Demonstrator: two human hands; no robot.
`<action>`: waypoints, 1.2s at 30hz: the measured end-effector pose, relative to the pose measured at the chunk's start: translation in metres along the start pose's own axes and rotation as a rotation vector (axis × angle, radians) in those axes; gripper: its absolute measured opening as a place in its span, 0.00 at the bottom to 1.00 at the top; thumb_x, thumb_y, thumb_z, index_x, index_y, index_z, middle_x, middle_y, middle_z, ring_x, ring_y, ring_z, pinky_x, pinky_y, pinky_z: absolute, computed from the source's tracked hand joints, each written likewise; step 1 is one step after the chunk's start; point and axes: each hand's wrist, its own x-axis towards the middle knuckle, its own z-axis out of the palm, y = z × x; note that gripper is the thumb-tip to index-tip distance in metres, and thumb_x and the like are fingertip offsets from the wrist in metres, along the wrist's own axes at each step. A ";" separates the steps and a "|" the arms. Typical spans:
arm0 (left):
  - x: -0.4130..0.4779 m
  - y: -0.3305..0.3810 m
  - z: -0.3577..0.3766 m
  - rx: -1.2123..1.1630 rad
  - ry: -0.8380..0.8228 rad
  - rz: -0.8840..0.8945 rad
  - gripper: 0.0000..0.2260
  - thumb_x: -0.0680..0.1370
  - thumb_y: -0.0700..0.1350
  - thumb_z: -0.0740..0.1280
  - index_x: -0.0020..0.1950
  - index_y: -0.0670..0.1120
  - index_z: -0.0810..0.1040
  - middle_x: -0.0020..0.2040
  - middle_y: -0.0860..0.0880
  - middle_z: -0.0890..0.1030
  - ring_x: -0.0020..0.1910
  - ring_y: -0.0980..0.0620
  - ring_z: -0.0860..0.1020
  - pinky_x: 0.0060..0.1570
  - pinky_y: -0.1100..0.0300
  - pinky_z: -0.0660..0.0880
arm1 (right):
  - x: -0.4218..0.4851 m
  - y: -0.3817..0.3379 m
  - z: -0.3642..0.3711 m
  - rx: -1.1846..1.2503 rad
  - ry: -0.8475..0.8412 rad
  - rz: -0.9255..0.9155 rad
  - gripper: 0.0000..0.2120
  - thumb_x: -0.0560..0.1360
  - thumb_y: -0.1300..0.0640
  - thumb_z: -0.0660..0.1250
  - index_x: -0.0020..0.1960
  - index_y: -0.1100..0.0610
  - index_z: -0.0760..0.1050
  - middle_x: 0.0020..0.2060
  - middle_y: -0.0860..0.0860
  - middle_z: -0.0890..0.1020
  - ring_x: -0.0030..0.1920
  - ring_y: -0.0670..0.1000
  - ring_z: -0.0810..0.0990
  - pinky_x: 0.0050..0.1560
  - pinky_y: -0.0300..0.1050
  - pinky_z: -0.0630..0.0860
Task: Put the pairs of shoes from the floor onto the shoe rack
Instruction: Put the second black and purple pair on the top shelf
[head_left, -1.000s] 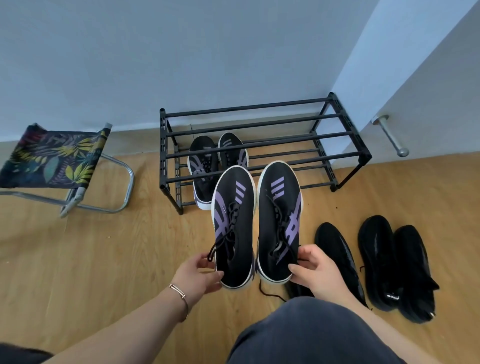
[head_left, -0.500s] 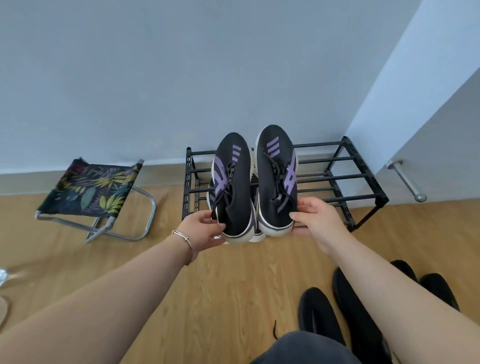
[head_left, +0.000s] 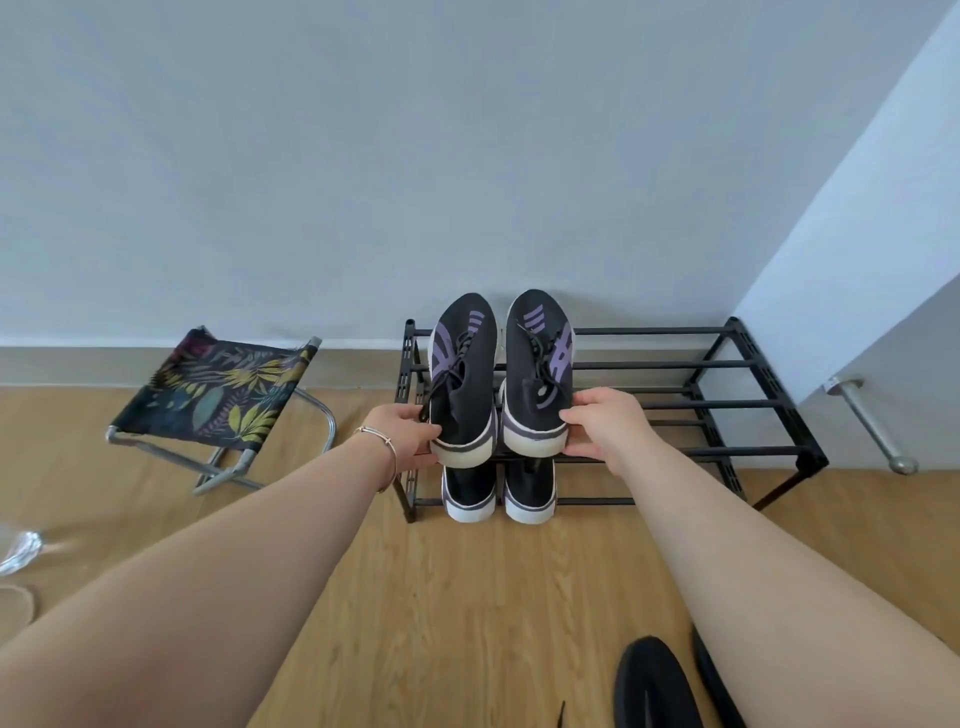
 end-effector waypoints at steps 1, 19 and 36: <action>0.002 -0.002 -0.001 0.004 0.010 -0.006 0.18 0.77 0.31 0.68 0.67 0.39 0.75 0.52 0.41 0.83 0.51 0.43 0.83 0.34 0.56 0.82 | 0.002 0.001 0.002 -0.014 -0.001 0.004 0.15 0.74 0.68 0.70 0.59 0.60 0.78 0.54 0.60 0.83 0.52 0.61 0.84 0.47 0.60 0.84; 0.018 -0.004 0.000 0.374 0.127 0.094 0.20 0.75 0.42 0.72 0.68 0.46 0.76 0.53 0.46 0.84 0.49 0.45 0.83 0.51 0.47 0.83 | -0.005 0.004 0.006 -0.335 0.092 -0.109 0.17 0.76 0.60 0.71 0.64 0.58 0.79 0.55 0.55 0.84 0.51 0.56 0.83 0.54 0.56 0.83; -0.014 0.035 0.034 1.351 0.380 0.649 0.23 0.79 0.55 0.60 0.72 0.49 0.66 0.69 0.45 0.72 0.67 0.42 0.70 0.64 0.47 0.69 | -0.035 -0.027 0.000 -1.110 0.355 -0.720 0.25 0.75 0.46 0.69 0.67 0.57 0.73 0.62 0.55 0.79 0.63 0.59 0.74 0.63 0.53 0.72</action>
